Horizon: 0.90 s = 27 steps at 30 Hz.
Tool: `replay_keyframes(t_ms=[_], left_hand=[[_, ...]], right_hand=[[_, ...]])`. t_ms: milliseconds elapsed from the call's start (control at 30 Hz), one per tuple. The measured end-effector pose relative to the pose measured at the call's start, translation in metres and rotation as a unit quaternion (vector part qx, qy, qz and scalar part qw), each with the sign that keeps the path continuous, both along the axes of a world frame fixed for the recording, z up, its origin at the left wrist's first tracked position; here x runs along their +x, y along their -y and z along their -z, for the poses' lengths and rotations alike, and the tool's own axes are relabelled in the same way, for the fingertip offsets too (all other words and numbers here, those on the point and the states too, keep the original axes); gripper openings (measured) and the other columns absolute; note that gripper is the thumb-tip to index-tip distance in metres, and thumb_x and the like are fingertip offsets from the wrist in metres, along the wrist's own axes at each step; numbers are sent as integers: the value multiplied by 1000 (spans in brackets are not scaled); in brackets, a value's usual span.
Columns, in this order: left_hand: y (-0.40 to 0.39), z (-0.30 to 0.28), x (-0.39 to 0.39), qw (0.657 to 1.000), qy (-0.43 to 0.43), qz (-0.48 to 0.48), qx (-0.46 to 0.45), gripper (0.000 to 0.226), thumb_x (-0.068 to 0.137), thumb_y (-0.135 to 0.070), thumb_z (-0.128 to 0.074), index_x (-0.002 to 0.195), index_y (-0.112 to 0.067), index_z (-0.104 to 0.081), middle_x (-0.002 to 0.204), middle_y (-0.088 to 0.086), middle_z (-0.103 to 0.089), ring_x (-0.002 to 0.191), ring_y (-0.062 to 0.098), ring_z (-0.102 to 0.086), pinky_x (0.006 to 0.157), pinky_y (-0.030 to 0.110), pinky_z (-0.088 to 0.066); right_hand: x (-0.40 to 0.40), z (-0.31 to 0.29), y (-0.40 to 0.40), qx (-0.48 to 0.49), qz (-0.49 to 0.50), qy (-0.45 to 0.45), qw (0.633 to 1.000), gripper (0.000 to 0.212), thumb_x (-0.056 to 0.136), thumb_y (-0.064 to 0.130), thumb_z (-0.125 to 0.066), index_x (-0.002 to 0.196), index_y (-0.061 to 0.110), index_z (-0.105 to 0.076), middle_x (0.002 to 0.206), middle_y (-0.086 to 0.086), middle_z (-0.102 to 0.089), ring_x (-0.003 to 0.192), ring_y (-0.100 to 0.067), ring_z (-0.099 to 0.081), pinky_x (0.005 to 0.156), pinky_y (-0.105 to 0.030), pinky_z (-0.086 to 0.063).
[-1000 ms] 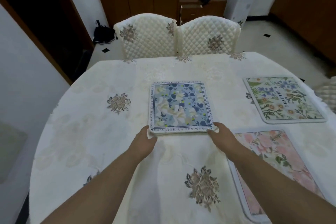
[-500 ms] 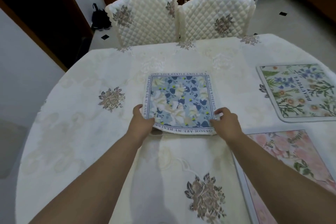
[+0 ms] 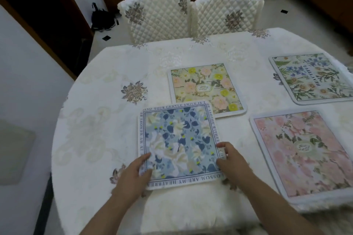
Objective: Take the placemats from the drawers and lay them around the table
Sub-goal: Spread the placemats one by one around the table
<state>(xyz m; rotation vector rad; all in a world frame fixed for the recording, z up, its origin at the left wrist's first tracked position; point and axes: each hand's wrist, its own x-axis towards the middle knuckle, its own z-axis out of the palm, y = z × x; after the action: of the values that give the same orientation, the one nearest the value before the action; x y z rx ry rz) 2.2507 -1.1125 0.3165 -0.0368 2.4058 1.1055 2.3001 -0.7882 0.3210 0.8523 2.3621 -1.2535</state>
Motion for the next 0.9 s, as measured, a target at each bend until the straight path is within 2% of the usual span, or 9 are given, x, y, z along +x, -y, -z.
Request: replay_keyframes(t_ms=[100, 267, 400, 533, 600, 667, 733, 800, 900], left_hand=[[34, 6, 28, 999, -3, 34, -20, 50, 97, -25, -64, 143, -39, -51, 142, -18, -48, 135, 12, -47, 112, 34, -41], [70, 8, 58, 996, 10, 90, -27, 57, 96, -22, -64, 147, -39, -45, 146, -14, -46, 136, 13, -48, 111, 30, -43], [83, 15, 71, 994, 13, 106, -17, 60, 94, -20, -66, 148, -39, -46, 149, -7, -51, 131, 12, -53, 107, 28, -48], [84, 17, 83, 995, 8, 103, -6, 58, 94, -19, -67, 146, -36, -48, 146, -5, -54, 123, 9, -57, 99, 20, -51], [85, 16, 87, 995, -5, 95, -9, 55, 96, -19, -65, 146, -36, -47, 147, -6, -53, 125, 9, -56, 101, 20, -49], [86, 15, 88, 995, -22, 90, -27, 54, 99, -22, -61, 148, -36, -43, 150, -6, -49, 132, 13, -50, 108, 26, -44], [85, 15, 86, 995, -25, 82, -45, 55, 101, -25, -59, 151, -36, -40, 150, -3, -47, 136, 17, -47, 111, 29, -40], [84, 18, 83, 995, -23, 77, -55, 55, 101, -24, -59, 152, -36, -40, 150, 0, -47, 136, 19, -47, 111, 30, -40], [86, 26, 83, 995, -27, 78, -55, 55, 99, -25, -61, 150, -36, -42, 148, -1, -50, 134, 18, -49, 110, 31, -42]], right_hand=[[32, 2, 35, 9, 8, 7, 1000, 47, 85, 7, -61, 121, 35, -52, 95, 2, -62, 53, -17, -57, 50, -29, -46], [71, 1, 72, 24, 20, 9, 999, 46, 87, 6, -62, 122, 33, -51, 91, 2, -63, 46, -11, -55, 44, -24, -44], [93, -4, 83, 30, 9, 31, 999, 45, 88, 7, -61, 123, 32, -49, 93, 6, -60, 53, -14, -59, 43, -20, -41], [98, -8, 81, 50, -3, 28, 998, 47, 87, 6, -59, 128, 28, -52, 111, 1, -60, 56, -12, -60, 40, -14, -37], [97, -6, 79, 62, -26, 16, 998, 51, 89, 5, -57, 133, 29, -52, 126, 1, -52, 73, -12, -61, 48, -11, -39], [95, -5, 80, 72, -47, 0, 996, 51, 92, 6, -57, 138, 29, -52, 143, -1, -48, 98, -12, -55, 64, -7, -39], [93, -3, 80, 72, -51, -10, 996, 51, 94, 7, -59, 139, 28, -52, 148, -1, -47, 114, -13, -51, 83, -14, -39], [92, 0, 80, 75, -53, -15, 996, 50, 94, 7, -60, 139, 27, -53, 147, -2, -48, 115, -11, -47, 90, -19, -35], [95, 7, 80, 82, -57, -30, 995, 50, 95, 7, -59, 141, 26, -52, 147, -3, -47, 120, -14, -48, 91, -20, -34]])
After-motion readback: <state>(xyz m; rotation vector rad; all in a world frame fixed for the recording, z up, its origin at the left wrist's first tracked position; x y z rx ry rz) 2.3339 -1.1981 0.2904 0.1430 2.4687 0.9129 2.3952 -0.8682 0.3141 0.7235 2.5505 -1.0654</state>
